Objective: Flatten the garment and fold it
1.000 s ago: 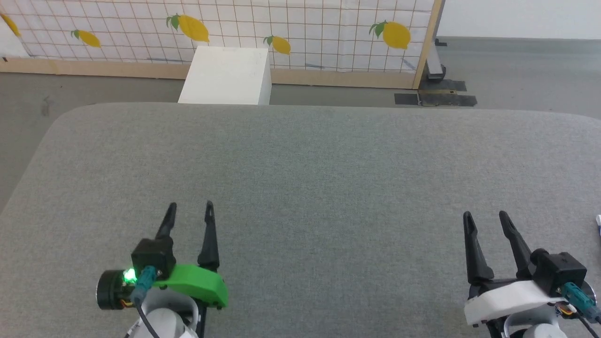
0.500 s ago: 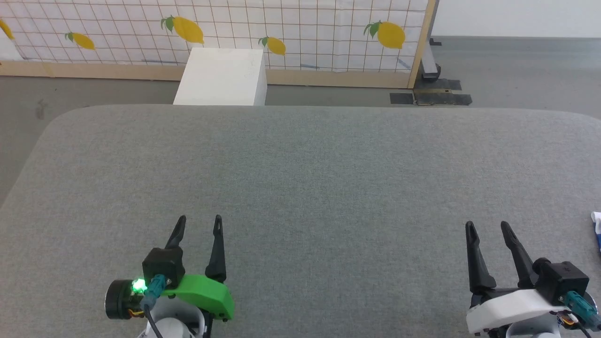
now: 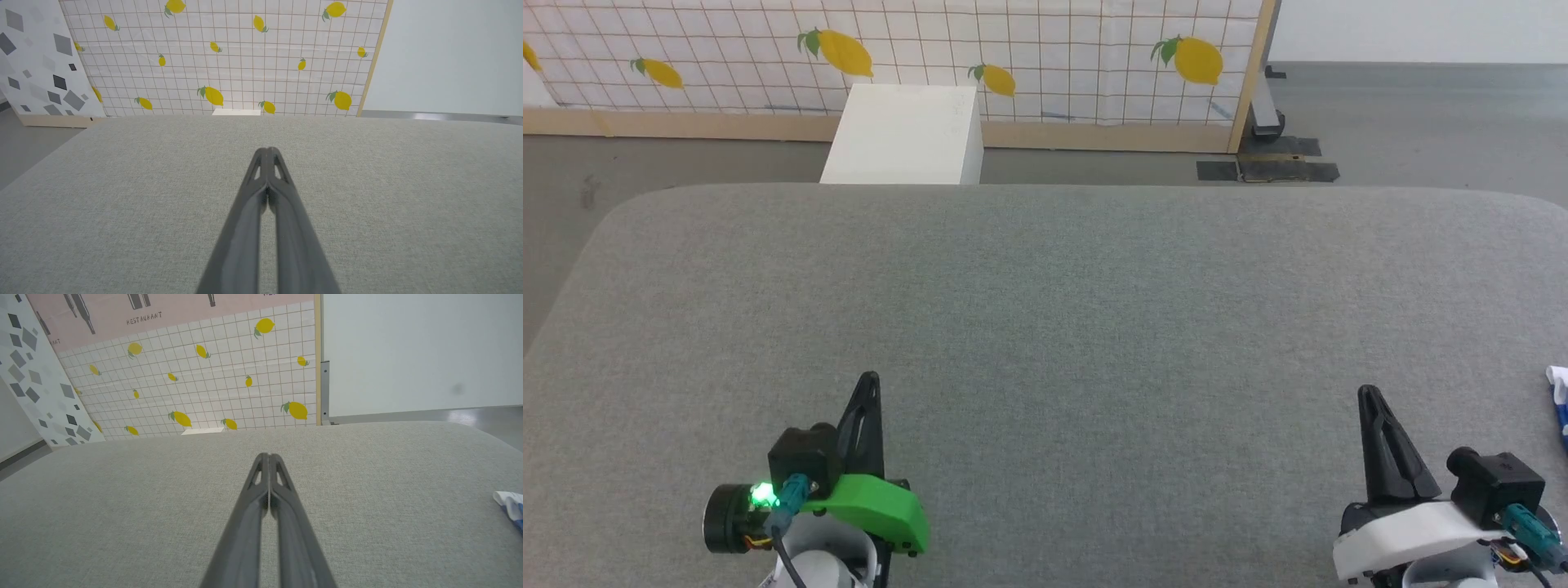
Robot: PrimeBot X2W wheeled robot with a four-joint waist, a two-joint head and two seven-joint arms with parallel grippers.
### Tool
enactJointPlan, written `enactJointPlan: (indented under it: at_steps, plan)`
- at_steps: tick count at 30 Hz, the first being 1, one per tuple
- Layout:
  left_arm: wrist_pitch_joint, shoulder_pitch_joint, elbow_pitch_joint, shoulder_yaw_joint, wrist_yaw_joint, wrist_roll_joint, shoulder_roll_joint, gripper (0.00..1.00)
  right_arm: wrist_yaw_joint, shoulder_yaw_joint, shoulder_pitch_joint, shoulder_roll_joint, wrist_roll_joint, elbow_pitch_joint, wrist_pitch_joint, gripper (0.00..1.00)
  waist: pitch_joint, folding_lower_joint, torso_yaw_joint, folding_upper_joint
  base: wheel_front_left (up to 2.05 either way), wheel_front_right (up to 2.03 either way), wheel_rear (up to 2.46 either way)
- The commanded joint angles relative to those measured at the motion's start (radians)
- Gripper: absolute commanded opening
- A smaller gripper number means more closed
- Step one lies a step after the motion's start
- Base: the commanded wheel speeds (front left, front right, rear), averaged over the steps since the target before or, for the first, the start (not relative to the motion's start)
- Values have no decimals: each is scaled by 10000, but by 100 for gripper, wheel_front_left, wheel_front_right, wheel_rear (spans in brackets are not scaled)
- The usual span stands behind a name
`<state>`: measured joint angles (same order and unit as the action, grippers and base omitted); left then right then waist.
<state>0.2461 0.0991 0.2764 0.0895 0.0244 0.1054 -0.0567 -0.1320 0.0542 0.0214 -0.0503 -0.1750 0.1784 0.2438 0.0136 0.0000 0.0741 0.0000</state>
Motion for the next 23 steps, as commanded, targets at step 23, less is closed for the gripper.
enactJointPlan:
  at_steps: [23]
  plan:
    - [-600,-272,-685,-222,-66,-284,18,0,4,-141,-59,0,464,-456,-587,0,-31,0,-170,0,0,0,0]
